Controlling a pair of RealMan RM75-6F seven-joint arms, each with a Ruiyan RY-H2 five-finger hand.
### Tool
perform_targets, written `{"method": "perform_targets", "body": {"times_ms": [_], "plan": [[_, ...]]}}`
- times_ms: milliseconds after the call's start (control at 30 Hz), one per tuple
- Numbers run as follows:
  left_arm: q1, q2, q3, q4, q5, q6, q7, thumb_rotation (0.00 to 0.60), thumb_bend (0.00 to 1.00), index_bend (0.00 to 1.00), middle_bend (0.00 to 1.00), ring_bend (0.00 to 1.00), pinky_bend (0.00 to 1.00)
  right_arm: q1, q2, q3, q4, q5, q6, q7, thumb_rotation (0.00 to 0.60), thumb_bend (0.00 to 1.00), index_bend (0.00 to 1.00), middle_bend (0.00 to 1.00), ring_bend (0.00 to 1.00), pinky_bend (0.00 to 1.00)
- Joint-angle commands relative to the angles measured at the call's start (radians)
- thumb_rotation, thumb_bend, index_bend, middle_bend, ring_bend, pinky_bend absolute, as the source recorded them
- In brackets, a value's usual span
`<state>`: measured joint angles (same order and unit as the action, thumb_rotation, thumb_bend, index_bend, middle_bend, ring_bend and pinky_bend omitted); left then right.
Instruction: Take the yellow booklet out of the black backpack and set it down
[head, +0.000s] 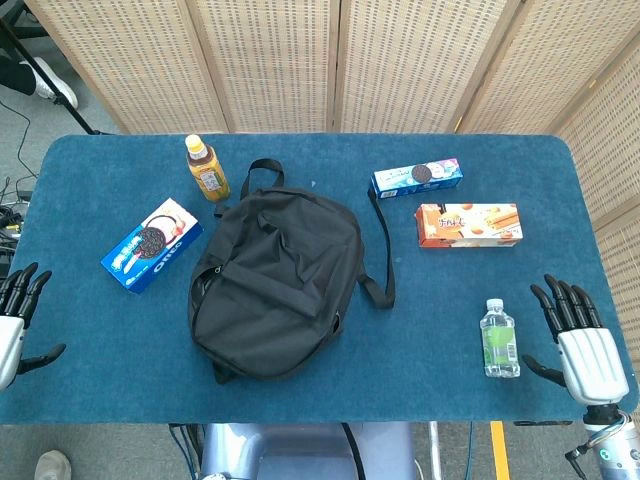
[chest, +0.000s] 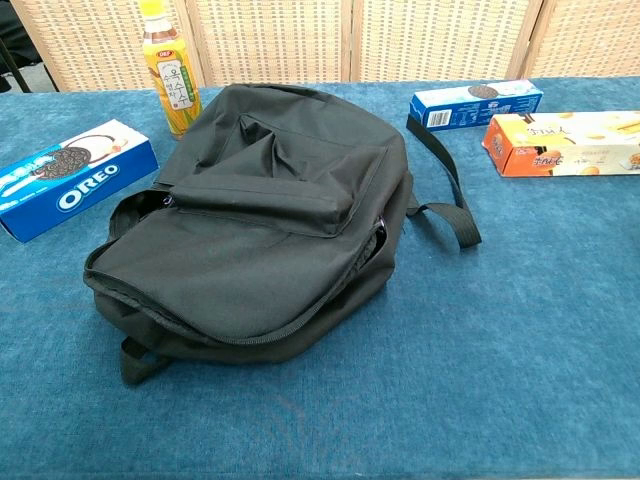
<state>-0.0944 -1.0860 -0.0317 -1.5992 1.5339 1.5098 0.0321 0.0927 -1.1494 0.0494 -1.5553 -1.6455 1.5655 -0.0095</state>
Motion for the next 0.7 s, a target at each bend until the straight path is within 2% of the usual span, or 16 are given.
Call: {"method": "perform_targets", "body": {"times_ms": [33,267,400,467,700], "plan": [[0.001,0.001,0.000,0.000,-0.001,0.000,0.000,0.600,0.01,0.00,0.00,0.00,0.11,0.003,0.004,-0.012,0.004,-0.021,0.002,0.020,0.600,0.00,0.00,0.00,0.00,0.06],[0.002,-0.001,-0.005,0.002,-0.010,0.001,0.007,0.600,0.01,0.00,0.00,0.00,0.11,0.031,-0.003,-0.054,0.019,-0.085,-0.042,0.077,0.600,0.00,0.00,0.00,0.00,0.06],[-0.003,-0.008,-0.007,0.003,-0.015,-0.010,0.021,0.600,0.01,0.00,0.00,0.00,0.11,0.091,-0.001,-0.101,0.021,-0.202,-0.090,0.159,0.600,0.00,0.00,0.00,0.00,0.06],[-0.007,-0.016,-0.004,0.005,-0.015,-0.019,0.036,0.600,0.01,0.00,0.00,0.00,0.11,0.153,-0.001,-0.115,0.015,-0.265,-0.142,0.213,0.600,0.00,0.00,0.00,0.00,0.06],[-0.011,-0.032,-0.008,0.012,-0.027,-0.026,0.062,0.600,0.01,0.00,0.00,0.00,0.11,0.330,-0.098,-0.089,0.082,-0.378,-0.268,0.241,0.600,0.00,0.00,0.00,0.00,0.06]]}}
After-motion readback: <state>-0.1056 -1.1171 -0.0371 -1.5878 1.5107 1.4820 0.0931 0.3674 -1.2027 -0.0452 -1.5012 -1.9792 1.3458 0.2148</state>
